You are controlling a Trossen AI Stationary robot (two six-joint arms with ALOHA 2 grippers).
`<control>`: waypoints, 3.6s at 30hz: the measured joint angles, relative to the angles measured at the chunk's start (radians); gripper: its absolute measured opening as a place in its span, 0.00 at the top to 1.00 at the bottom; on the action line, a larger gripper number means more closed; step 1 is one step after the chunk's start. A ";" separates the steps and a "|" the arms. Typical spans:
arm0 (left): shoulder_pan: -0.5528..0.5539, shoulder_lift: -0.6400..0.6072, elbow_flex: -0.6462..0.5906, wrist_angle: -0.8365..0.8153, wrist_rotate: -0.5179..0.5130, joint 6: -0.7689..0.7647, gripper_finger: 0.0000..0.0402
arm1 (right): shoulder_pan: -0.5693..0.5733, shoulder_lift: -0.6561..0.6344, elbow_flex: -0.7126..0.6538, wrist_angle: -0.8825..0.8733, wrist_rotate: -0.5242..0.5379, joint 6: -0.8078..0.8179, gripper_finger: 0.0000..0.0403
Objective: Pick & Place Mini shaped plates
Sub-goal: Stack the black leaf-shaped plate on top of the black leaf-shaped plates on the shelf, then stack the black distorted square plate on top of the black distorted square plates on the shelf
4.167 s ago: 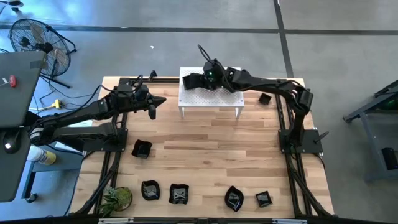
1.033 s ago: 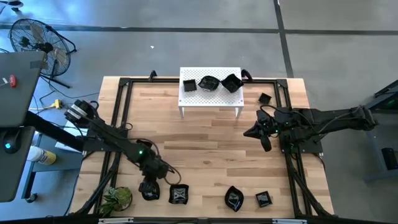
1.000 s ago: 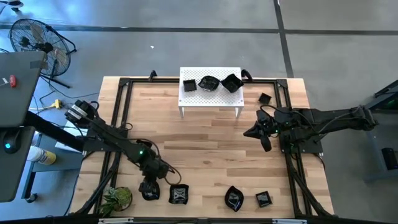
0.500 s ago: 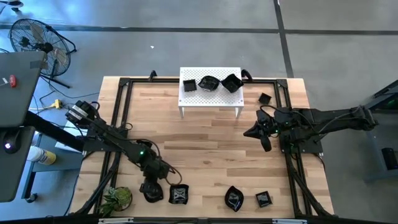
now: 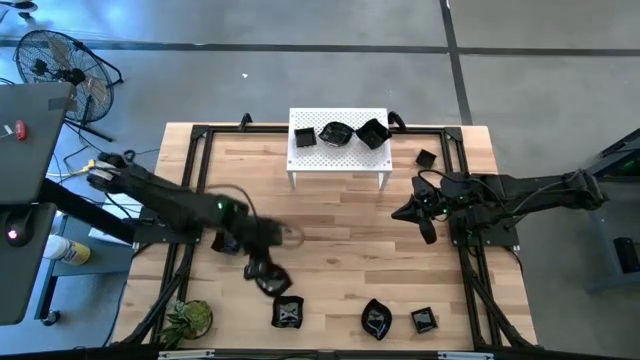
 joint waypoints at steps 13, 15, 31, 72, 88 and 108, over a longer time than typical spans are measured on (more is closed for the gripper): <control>0.564 0.028 0.483 -0.330 0.002 0.279 1.00 | 0.000 0.002 0.000 0.012 0.047 0.030 1.00; 0.656 0.071 0.574 -0.342 0.002 0.330 1.00 | 0.000 0.002 0.000 0.012 0.079 0.044 1.00; 0.971 0.588 1.074 -0.296 0.143 0.533 1.00 | 0.000 0.002 0.000 0.012 0.239 0.175 1.00; 0.968 0.717 1.184 -0.343 0.152 0.525 0.77 | 0.000 0.002 0.000 0.007 0.260 0.177 0.99; 0.617 0.460 0.817 -0.123 0.007 0.436 0.99 | 0.000 0.002 0.000 0.010 0.281 0.005 0.99; 0.135 0.147 0.181 0.130 -0.325 0.077 1.00 | -0.006 0.020 0.001 0.060 0.259 -0.111 1.00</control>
